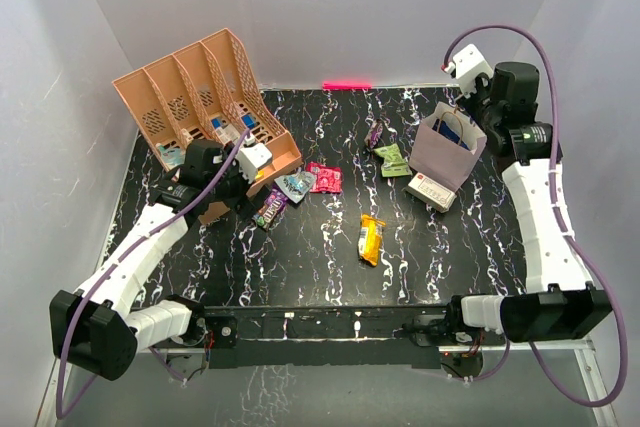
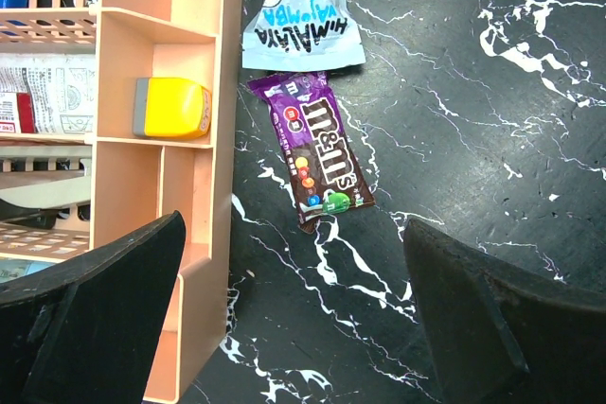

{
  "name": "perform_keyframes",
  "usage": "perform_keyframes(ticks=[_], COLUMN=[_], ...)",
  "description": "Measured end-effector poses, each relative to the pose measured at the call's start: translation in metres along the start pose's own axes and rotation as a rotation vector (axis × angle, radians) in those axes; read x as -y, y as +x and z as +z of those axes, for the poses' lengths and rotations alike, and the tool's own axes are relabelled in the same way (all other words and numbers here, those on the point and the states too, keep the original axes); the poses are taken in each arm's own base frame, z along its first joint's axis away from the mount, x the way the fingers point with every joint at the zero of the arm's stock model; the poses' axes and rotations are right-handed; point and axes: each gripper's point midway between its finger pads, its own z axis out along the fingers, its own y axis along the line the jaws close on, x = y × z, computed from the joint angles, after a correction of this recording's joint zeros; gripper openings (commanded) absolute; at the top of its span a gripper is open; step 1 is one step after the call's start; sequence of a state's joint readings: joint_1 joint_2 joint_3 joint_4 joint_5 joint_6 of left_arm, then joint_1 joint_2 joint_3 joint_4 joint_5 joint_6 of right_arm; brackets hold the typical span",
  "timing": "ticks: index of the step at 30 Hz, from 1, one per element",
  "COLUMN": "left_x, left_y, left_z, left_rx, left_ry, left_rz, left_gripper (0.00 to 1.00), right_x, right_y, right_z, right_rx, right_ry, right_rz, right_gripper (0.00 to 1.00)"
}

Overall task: Place the snacks into the paper bag
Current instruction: Place the snack in the paper bag.

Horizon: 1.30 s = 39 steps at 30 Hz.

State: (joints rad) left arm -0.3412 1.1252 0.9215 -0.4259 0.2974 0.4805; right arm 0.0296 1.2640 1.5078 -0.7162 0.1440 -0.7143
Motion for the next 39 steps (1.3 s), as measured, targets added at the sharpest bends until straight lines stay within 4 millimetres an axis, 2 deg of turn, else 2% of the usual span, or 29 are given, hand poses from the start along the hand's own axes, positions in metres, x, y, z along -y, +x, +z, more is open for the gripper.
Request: perform_keyframes(ticks=[8,13,20,25,33,39], left_x=[-0.001,0.000,-0.001,-0.002,-0.001,-0.001], left_y=[0.001,0.002,0.002,0.002,0.002,0.001], left_z=[0.000,0.000,0.000,0.000,0.001,0.001], left_rx=[-0.001,-0.003,0.000,0.002,0.006,0.007], left_ry=[-0.001,0.002,0.003,0.002,0.007,0.008], left_rz=[-0.002,0.001,0.003,0.002,0.003,0.005], left_gripper=[0.98,0.98,0.99,0.98,0.98,0.98], right_x=[-0.008,-0.008,-0.026,-0.030,-0.046,-0.055], right_y=[0.016,0.020,0.030,0.032,0.045,0.052], right_z=[0.020,0.022,0.029,0.032,0.059,0.072], right_rx=[-0.029,-0.018,-0.016,-0.009,-0.043,-0.052], right_ry=[-0.078,-0.103,-0.183,-0.208,-0.284,-0.327], right_rz=[-0.023,-0.043,-0.087,-0.114,-0.164,-0.192], right_gripper=[0.08,0.08,0.08,0.08,0.08,0.08])
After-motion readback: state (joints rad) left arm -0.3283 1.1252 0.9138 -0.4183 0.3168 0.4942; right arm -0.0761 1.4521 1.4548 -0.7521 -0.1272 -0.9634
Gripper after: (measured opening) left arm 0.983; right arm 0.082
